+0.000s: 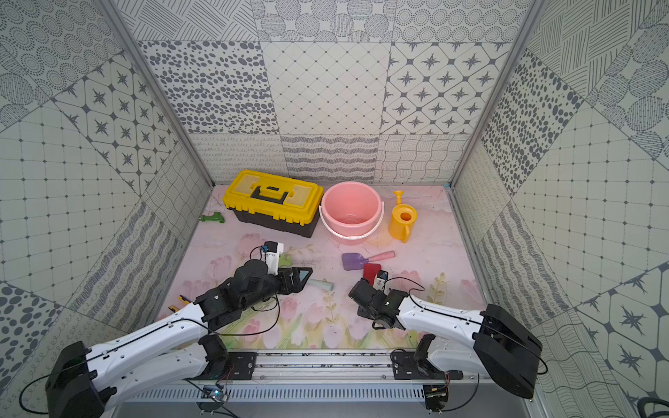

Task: Organize the gardening tools
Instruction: Pick up the gardening tool from the center of the board.

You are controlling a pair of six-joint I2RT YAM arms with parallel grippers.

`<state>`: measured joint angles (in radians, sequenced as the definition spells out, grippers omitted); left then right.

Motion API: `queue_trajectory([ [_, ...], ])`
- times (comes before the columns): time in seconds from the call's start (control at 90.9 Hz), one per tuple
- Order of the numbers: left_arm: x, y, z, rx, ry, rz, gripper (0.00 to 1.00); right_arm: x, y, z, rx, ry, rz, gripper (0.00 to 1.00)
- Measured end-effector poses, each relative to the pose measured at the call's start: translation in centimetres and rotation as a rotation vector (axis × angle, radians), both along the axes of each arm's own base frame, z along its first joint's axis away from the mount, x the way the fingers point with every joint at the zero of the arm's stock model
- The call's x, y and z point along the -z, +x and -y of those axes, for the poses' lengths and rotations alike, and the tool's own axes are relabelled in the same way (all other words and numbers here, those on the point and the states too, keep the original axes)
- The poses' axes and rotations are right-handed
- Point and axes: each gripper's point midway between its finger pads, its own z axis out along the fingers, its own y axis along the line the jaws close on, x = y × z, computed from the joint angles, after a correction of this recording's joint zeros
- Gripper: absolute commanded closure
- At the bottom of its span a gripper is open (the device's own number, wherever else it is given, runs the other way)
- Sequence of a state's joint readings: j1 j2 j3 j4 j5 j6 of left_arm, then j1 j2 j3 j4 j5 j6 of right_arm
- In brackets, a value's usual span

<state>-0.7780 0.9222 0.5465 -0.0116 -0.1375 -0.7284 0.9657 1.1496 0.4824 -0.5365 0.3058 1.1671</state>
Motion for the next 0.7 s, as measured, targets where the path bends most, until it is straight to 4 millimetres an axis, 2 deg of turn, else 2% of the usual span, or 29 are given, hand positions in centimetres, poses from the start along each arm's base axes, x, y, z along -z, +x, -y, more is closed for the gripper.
queue_trajectory([
  [0.099, 0.0, 0.0, 0.0, 0.0, 0.0, 0.0, 0.0, -0.9, 0.1, 0.3, 0.002, 0.017, 0.035, 1.0],
  [0.319, 0.0, 0.1, -0.1, -0.004, 0.011, 0.01, 0.01, -4.5, 0.7, 0.7, -0.025, 0.079, 0.162, 1.0],
  [0.539, 0.3, 0.2, 0.1, 0.003, 0.023, 0.002, 0.01, -10.3, 1.7, 1.2, -0.123, 0.096, 0.396, 1.0],
  [0.704, -1.9, 0.7, 2.1, 0.051, -0.026, -0.004, 0.03, -15.6, 3.3, 0.1, -0.244, 0.043, 0.595, 1.0],
])
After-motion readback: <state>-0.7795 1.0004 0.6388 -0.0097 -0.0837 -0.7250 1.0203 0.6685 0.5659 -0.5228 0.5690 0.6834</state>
